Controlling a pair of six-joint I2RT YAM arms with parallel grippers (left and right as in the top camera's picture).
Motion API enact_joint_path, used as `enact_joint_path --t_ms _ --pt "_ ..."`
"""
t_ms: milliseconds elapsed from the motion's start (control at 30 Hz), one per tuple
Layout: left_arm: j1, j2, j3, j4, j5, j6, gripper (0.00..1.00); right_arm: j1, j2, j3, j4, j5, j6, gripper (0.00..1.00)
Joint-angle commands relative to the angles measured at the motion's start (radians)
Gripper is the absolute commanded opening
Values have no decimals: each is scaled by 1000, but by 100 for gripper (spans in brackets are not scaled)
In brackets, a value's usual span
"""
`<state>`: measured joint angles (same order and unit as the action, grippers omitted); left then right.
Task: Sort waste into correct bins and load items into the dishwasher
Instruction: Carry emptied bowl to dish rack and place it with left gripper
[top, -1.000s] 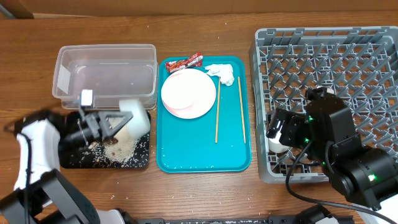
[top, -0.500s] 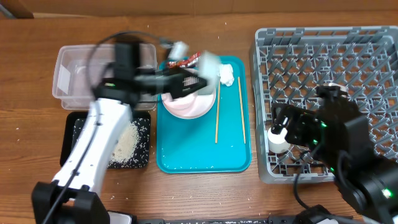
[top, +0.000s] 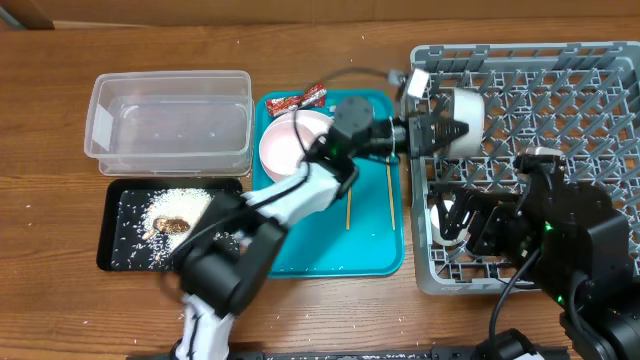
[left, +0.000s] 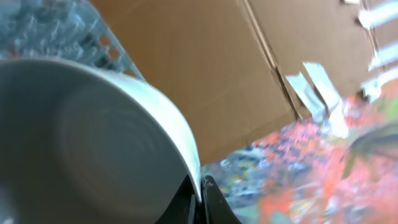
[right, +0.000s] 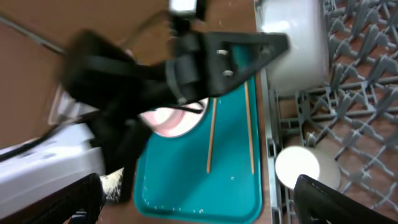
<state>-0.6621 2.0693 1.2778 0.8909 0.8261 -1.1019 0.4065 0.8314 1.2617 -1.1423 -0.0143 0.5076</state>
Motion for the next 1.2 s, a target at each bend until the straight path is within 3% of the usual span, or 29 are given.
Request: enact_joint_path --t_ms 0,467,600,700,833,1067,1167 --pt "-26 127 34 102 -25 -250 4 -3 -6 16 -20 -26 -18 100" --pt "-6 202 87 246 63 -312 4 -3 -6 14 -50 -25 -44 100" --pt "20 201 120 219 89 -312 4 -3 -6 14 -50 -25 -44 100" --pt "33 201 119 126 114 -288 11 -3 -6 14 -50 -25 -44 100" --pt "32 201 119 45 132 -225 4 -3 -6 14 -50 -25 -44 100" --pt "0 201 119 215 58 -330 4 -3 -6 14 -58 -25 -44 100" --pt "-13 201 118 193 43 -337 4 -3 -6 14 -61 -25 -44 100"
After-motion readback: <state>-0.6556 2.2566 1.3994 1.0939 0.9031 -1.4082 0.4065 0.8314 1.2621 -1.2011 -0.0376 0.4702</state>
